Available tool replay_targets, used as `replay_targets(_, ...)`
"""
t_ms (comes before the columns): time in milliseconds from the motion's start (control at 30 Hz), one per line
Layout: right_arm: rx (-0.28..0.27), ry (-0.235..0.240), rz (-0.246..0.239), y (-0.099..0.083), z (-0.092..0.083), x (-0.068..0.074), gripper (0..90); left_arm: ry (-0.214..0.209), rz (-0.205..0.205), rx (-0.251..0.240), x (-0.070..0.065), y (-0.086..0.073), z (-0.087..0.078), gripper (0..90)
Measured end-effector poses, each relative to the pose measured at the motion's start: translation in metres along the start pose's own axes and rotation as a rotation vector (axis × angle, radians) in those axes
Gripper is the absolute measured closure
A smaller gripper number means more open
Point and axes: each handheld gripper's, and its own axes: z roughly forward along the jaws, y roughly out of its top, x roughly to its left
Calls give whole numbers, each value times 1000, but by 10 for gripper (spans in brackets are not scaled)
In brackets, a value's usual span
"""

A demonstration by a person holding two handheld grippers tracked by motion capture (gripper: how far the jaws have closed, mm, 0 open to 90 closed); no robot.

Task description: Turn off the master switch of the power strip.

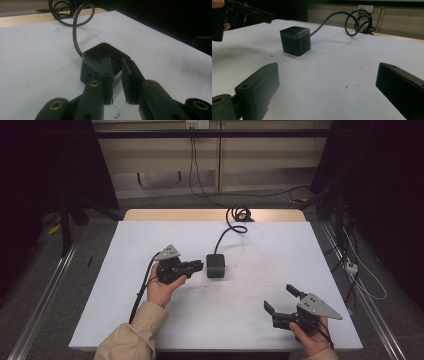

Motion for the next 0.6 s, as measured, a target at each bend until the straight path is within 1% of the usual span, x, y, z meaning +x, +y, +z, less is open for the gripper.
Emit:
replay_targets(133,1,1,1,0,0,0,46,5,-1,12,1,1,2,802)
replay_targets(167,0,1,0,0,0,0,46,10,5,17,1,1,3,805)
replay_targets(233,0,1,0,0,0,0,46,8,10,22,1,4,4,817)
replay_targets(433,0,2,1,0,0,0,46,13,13,20,-1,10,9,822)
replay_targets(600,0,6,-1,0,0,0,46,21,6,19,2,10,11,826)
